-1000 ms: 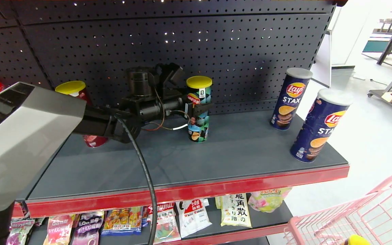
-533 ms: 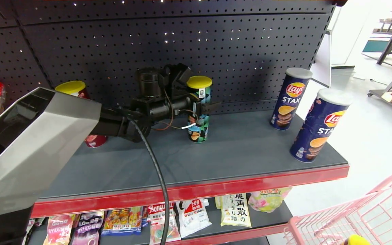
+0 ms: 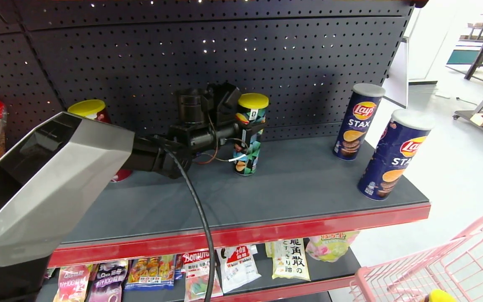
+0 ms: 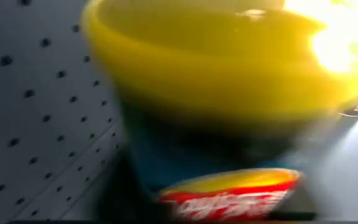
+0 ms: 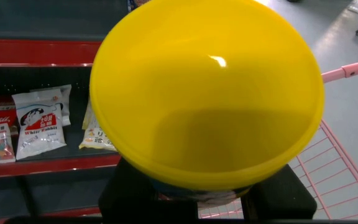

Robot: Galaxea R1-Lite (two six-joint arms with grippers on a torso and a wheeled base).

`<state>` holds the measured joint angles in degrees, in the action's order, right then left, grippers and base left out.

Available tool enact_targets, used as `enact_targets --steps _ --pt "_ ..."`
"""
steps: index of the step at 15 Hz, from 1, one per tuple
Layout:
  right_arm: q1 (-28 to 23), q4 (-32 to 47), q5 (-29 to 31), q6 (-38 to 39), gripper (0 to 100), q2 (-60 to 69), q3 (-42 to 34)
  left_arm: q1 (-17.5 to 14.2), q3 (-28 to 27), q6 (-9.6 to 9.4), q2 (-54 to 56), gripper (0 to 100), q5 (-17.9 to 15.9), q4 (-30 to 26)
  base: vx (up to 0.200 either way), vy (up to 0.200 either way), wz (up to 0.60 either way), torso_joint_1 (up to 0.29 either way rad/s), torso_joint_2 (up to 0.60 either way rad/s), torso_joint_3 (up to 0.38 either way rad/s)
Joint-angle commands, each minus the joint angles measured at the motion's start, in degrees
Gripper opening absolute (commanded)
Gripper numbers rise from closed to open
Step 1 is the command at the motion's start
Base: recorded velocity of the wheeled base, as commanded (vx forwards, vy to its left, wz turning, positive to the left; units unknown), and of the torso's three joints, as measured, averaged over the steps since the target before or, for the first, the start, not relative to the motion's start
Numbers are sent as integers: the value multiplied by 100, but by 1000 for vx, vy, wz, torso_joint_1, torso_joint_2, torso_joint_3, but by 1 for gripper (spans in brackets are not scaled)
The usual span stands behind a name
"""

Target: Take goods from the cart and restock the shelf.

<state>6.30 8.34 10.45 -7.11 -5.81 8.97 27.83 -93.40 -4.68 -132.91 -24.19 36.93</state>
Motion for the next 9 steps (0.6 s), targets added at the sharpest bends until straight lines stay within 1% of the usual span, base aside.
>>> enact_targets --steps 1,3,5,8,9 --pt "3 1 1 -1 0 1 -18 21 15 2 29 0 46 -1 0 0 0 0 0 0" --pt "3 1 1 -1 0 28 -36 21 59 2 143 0 213 -27 0 0 0 0 0 0" --pt "3 1 1 -1 0 28 -45 21 147 20 248 0 265 -27 0 0 0 0 0 0" --pt "3 1 1 -1 0 28 -53 117 797 319 899 0 678 -133 0 0 0 0 0 0" --pt "3 1 1 -1 0 28 -71 152 1008 363 1057 0 793 -115 0 0 0 0 0 0"
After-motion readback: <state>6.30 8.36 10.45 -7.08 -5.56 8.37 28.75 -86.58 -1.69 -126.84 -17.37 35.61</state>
